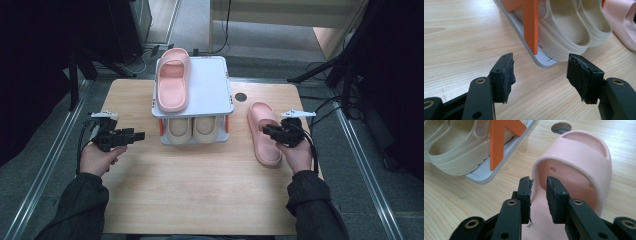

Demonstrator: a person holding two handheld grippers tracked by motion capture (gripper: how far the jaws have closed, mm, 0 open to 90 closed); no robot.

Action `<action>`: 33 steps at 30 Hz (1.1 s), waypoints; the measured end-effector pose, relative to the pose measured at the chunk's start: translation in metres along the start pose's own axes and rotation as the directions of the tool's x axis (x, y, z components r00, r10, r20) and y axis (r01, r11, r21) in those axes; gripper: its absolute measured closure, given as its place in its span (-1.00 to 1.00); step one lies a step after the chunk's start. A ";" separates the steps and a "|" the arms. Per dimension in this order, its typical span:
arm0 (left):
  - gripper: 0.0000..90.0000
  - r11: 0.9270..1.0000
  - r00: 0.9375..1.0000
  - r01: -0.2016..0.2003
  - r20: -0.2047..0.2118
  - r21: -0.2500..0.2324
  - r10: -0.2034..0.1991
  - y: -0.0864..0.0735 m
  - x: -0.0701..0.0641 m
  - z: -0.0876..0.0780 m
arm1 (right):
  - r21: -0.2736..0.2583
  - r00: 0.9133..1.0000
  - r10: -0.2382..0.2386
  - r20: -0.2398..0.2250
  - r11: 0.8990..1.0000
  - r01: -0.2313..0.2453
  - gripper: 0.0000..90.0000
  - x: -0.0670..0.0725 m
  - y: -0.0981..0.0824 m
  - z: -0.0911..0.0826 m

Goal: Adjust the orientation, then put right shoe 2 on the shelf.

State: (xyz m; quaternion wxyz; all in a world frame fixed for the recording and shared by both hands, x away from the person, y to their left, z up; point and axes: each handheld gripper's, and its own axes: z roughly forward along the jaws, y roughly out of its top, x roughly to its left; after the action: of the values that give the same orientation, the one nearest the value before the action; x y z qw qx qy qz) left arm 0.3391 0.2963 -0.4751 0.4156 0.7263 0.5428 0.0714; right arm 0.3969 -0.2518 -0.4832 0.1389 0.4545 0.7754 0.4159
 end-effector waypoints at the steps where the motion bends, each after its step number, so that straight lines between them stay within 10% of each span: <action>1: -0.14 1.000 1.000 -0.005 -0.002 0.001 0.005 0.001 0.000 0.001 | -0.006 1.000 0.008 -0.004 1.000 -0.008 0.62 -0.001 -0.002 -0.002; 19: -0.14 1.000 1.000 0.006 0.012 -0.018 -0.006 0.009 0.008 0.006 | -0.064 0.993 0.081 0.084 0.995 -0.075 0.30 -0.026 -0.019 -0.014; 33: -0.14 1.000 1.000 0.026 -0.014 0.000 -0.026 -0.005 0.005 -0.004 | 0.002 0.983 0.140 0.116 0.990 -0.141 0.26 -0.040 -0.018 0.010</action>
State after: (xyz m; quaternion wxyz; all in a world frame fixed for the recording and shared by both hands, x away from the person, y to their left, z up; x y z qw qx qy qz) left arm 0.3359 0.3029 -0.4778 0.4129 0.7188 0.5548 0.0710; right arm 0.4140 -0.2836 -0.5098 0.1516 0.5320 0.7341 0.3938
